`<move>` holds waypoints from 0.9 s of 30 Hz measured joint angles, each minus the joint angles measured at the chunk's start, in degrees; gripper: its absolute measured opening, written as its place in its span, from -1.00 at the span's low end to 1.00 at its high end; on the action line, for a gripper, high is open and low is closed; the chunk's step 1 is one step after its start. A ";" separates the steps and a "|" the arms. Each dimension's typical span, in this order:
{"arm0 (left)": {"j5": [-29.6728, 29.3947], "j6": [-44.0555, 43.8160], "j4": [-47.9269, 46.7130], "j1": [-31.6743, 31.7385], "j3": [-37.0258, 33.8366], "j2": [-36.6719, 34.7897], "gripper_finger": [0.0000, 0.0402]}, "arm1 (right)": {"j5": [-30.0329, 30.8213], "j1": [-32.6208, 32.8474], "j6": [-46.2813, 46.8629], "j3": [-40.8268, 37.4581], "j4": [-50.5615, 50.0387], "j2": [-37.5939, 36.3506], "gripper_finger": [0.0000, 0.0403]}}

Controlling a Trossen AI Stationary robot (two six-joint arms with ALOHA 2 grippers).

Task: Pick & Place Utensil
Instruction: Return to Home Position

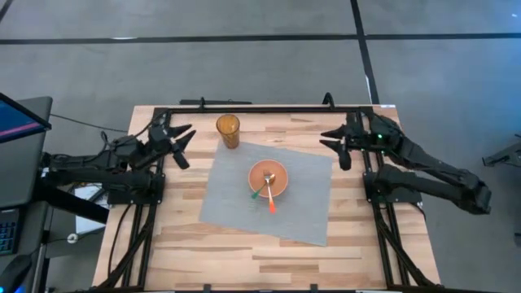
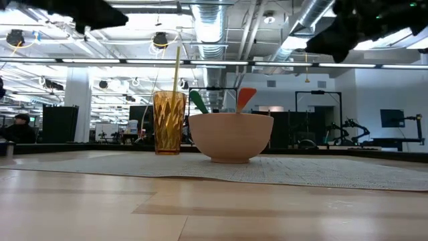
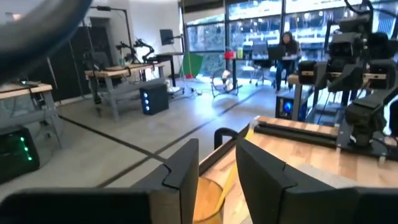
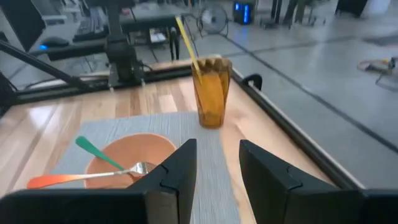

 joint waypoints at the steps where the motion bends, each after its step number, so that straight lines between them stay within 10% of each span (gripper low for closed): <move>1: -0.02 -0.26 -0.02 0.00 -1.45 -1.99 -0.47 | -0.04 -0.12 0.00 -0.52 0.22 -1.22 -0.43; 11: -0.02 -0.18 0.01 0.02 -10.63 -22.00 -0.47 | -4.56 -0.18 2.27 -9.60 8.06 -10.65 -0.43; 27: 2.17 -3.24 6.15 0.02 -21.43 -21.71 -0.47 | -4.54 4.71 9.53 -24.45 26.31 -20.12 -0.43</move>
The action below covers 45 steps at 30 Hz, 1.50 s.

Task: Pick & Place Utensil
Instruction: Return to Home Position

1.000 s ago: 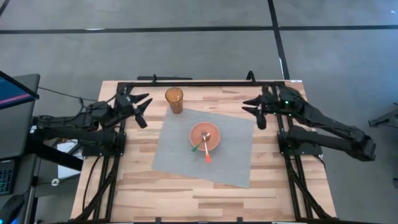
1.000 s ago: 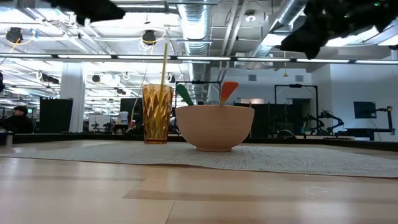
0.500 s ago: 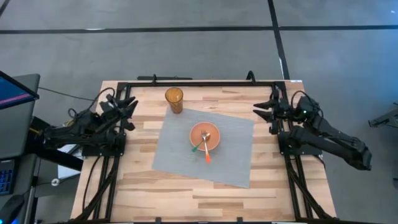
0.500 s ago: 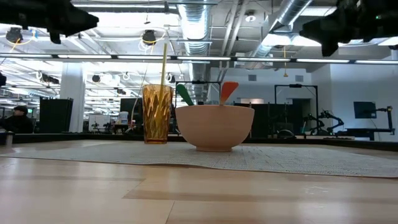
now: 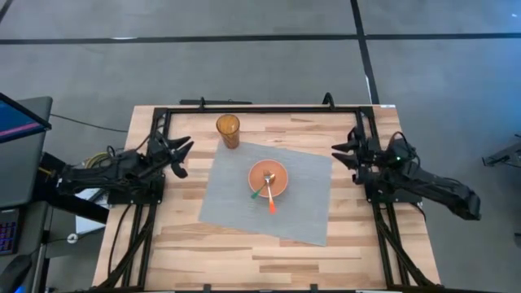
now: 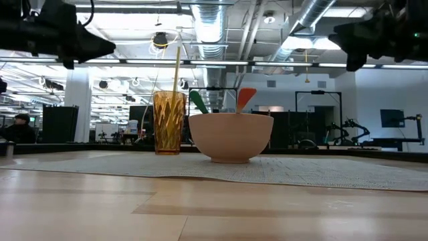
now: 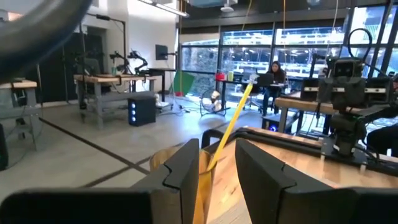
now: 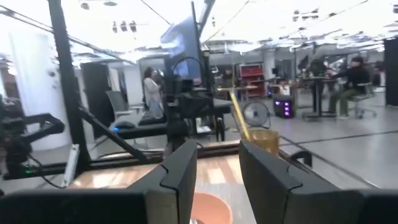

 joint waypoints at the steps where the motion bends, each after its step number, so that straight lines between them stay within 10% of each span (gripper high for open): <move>1: -0.01 0.07 0.37 0.00 -0.42 -0.01 -0.47 | 0.00 0.58 0.04 -0.72 0.44 -0.16 -0.43; 24: 3.95 1.08 4.69 0.00 -4.45 0.03 -0.47 | 13.10 20.86 -5.21 -4.04 5.59 0.00 -0.43; 45: 3.92 0.02 4.81 0.00 -4.45 3.80 -0.47 | 13.57 21.45 -7.59 -4.09 4.89 0.03 -0.43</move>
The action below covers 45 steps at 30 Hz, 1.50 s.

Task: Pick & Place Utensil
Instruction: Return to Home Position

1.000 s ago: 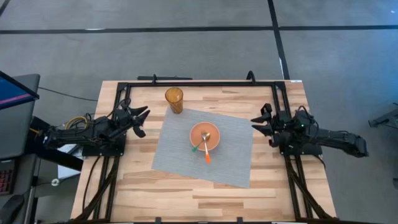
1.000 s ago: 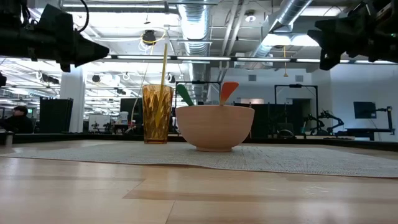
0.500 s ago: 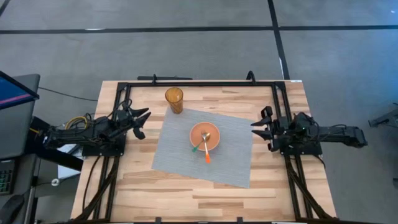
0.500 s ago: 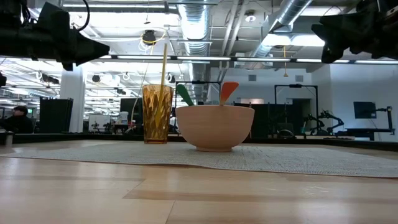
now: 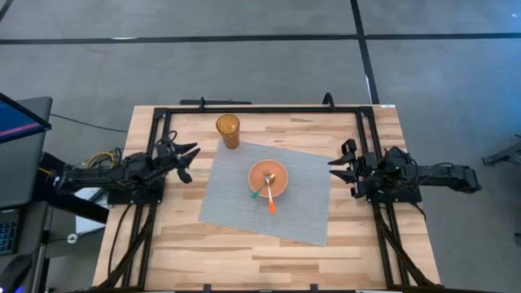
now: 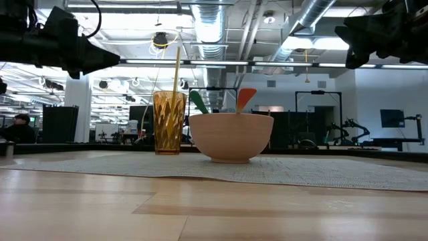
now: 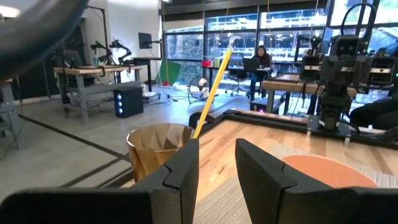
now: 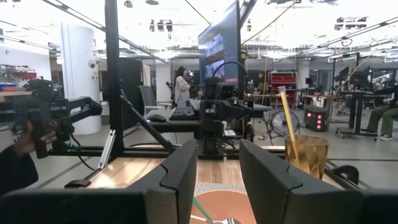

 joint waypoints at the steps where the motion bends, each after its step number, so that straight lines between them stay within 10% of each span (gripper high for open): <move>1: 0.00 0.00 0.04 0.00 0.00 0.22 -0.47 | 0.00 0.00 0.00 0.00 0.01 0.00 -0.43; 45: 0.00 0.00 0.69 0.00 0.02 3.15 -0.47 | -0.09 -0.02 0.00 -0.06 0.01 0.00 -0.43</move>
